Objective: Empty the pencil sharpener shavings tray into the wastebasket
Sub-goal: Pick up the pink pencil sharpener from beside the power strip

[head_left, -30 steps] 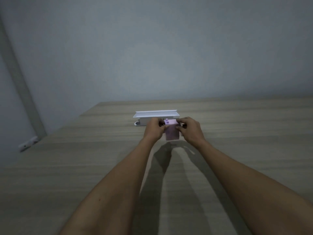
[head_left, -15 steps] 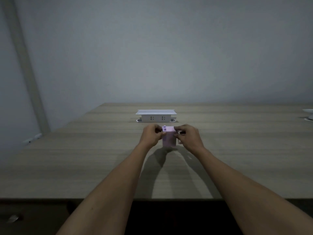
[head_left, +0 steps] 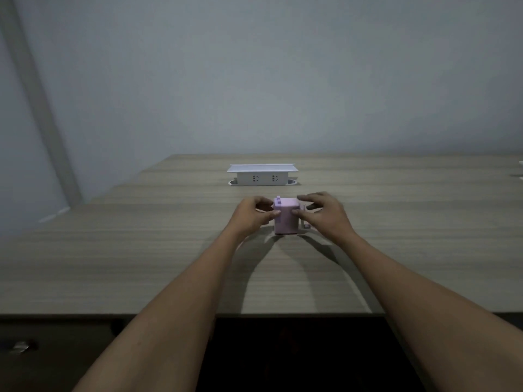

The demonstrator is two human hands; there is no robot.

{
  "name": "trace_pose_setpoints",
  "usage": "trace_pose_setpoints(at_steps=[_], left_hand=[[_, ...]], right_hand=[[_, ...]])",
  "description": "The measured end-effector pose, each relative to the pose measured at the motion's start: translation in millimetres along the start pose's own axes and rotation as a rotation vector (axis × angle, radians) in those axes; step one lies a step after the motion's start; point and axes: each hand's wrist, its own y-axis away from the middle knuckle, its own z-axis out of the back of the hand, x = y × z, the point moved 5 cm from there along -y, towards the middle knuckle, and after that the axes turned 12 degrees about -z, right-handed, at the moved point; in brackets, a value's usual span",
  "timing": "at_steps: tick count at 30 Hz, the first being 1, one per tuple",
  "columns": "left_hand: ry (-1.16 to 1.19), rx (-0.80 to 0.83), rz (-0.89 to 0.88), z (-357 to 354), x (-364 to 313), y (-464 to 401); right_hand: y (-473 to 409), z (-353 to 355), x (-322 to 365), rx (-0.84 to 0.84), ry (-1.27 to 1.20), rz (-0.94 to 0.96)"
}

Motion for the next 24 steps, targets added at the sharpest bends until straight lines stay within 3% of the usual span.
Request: trace_pose_setpoints(at_steps=[9, 14, 24], left_hand=[[-0.087, 0.256, 0.034, -13.9, 15.6, -10.5], [-0.009, 0.264, 0.01, -16.3, 24.7, -11.3], [0.013, 0.236, 0.053, -0.9, 37.1, -9.8]], right_hand=[[-11.2, -6.7, -4.4, 0.284, -0.013, -0.017], [-12.1, -6.6, -7.8, 0.307, -0.111, -0.05], [-17.0, -5.5, -7.3, 0.335, -0.044, -0.019]])
